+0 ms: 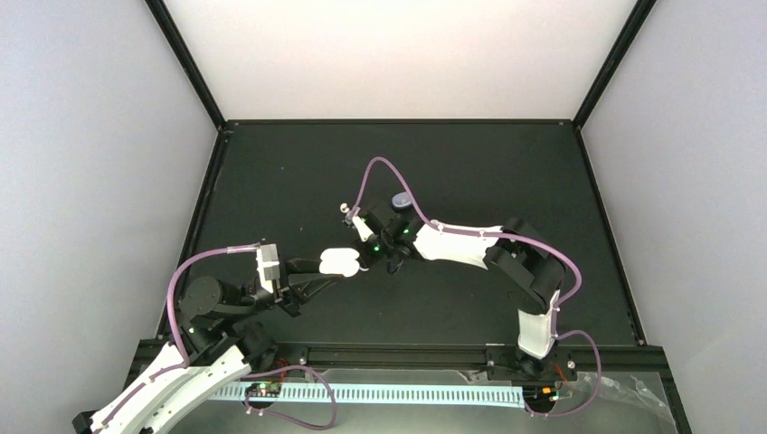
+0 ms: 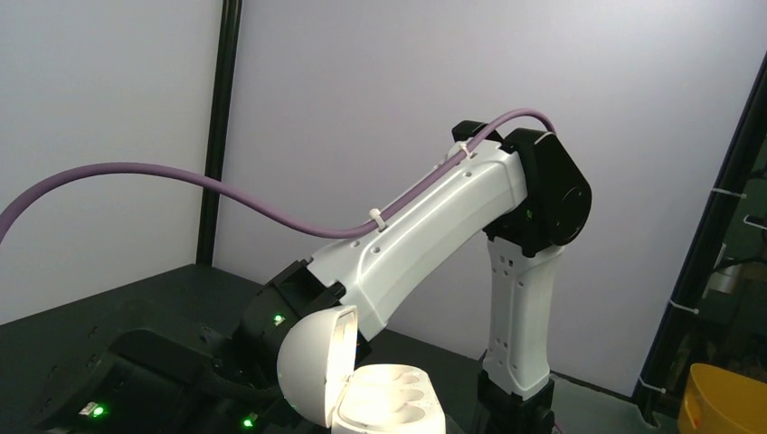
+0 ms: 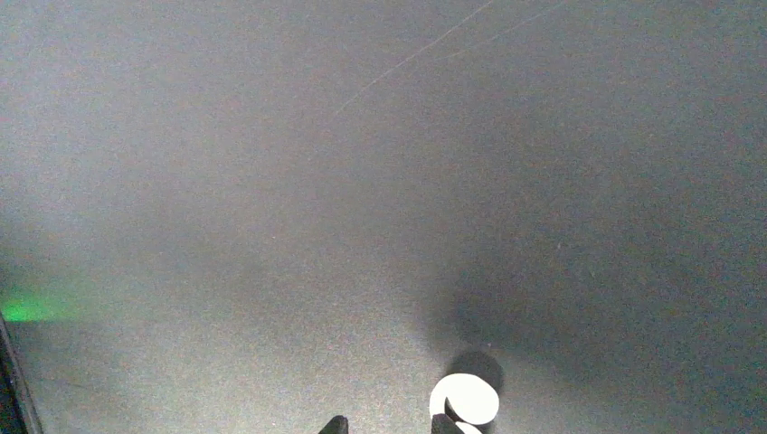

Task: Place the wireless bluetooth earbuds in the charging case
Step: Pick up the earbud from the center of the board.

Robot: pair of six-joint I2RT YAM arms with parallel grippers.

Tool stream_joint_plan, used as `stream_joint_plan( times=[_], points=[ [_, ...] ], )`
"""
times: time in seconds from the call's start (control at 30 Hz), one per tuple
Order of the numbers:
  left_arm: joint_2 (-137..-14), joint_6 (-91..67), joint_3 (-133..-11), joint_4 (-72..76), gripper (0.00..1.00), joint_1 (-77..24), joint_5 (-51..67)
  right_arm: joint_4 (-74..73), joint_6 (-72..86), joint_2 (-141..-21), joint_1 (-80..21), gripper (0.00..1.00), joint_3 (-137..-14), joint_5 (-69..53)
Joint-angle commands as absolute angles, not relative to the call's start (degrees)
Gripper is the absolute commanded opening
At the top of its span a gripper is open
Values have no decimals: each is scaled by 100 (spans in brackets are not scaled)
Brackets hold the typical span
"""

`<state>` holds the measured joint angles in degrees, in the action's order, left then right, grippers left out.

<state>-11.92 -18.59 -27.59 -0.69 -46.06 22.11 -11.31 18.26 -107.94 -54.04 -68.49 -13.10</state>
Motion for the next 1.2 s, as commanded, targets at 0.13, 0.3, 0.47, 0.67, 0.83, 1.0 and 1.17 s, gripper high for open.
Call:
stream_joint_plan(
  times=[0.13, 0.3, 0.47, 0.67, 0.83, 1.0, 1.17],
  points=[
    [-1090, -1818, -2821, -103, 2, -4626, 2142, -1348, 1786, -11084, -5440, 23, -7136, -1384],
    [-1098, -1814, -2819, -97, 2, -4623, 2134, -1349, 1860, -11148, -5440, 23, -7124, -1278],
    [-1107, -1813, -2817, -87, 2, -4626, 2129, -1366, 1872, -11218, -5441, 23, -7145, -1234],
    [-1062, -1808, -2804, -132, 2, -4630, 2101, -1383, 1883, -11274, -5424, 23, -7128, -1178],
    [-1046, -1807, -2803, -154, 1, -4624, 2094, -1416, 1930, -11294, -5423, 23, -7124, -1082],
    [-1013, -1810, -2795, -191, 2, -4623, 2067, -1521, 1961, -11264, -5412, 23, -7111, -833],
    [-1002, -1803, -2790, -198, 2, -4623, 2042, -1573, 1993, -11233, -5399, 22, -7078, -670]
  ],
)
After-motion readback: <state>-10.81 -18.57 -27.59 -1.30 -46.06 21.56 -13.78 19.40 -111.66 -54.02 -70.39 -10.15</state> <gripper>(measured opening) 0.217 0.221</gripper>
